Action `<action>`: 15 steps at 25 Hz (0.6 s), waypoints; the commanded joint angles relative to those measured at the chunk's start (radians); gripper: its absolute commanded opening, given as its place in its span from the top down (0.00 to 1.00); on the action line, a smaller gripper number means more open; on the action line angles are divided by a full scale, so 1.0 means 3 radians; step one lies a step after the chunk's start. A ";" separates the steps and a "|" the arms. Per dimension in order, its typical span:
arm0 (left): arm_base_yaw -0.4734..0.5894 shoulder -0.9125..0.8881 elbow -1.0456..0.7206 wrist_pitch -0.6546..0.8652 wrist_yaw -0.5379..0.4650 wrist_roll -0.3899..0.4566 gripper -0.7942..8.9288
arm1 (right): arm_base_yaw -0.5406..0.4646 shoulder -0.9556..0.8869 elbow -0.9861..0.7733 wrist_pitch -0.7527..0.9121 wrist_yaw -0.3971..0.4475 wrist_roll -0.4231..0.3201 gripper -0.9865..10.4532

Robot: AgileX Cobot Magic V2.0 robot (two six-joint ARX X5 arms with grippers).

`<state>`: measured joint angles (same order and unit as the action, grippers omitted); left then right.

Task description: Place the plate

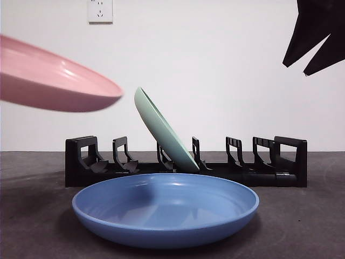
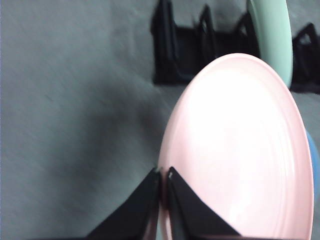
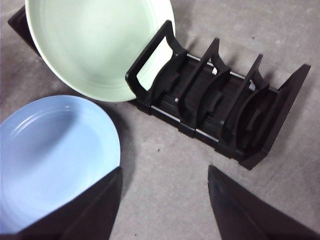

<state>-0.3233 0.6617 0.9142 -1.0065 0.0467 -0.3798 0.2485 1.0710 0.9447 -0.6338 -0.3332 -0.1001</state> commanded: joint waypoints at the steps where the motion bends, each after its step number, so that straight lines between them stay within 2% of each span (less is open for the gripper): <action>1: -0.0014 -0.0081 -0.0187 0.0197 0.0235 -0.0351 0.91 | 0.0018 0.0015 0.0033 0.0011 0.0003 -0.0018 0.68; 4: -0.0017 -0.0111 -0.0415 0.0364 0.0401 -0.0544 0.91 | 0.0017 0.0015 0.0033 0.0011 0.0003 -0.0018 0.68; 15: -0.0262 0.0037 -0.0894 0.1035 0.0409 -0.0960 0.91 | 0.0018 0.0015 0.0033 0.0008 0.0003 -0.0018 0.68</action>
<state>-0.3931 0.6575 0.6476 -0.7124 0.1635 -0.6334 0.2485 1.0710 0.9447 -0.6380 -0.3336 -0.1001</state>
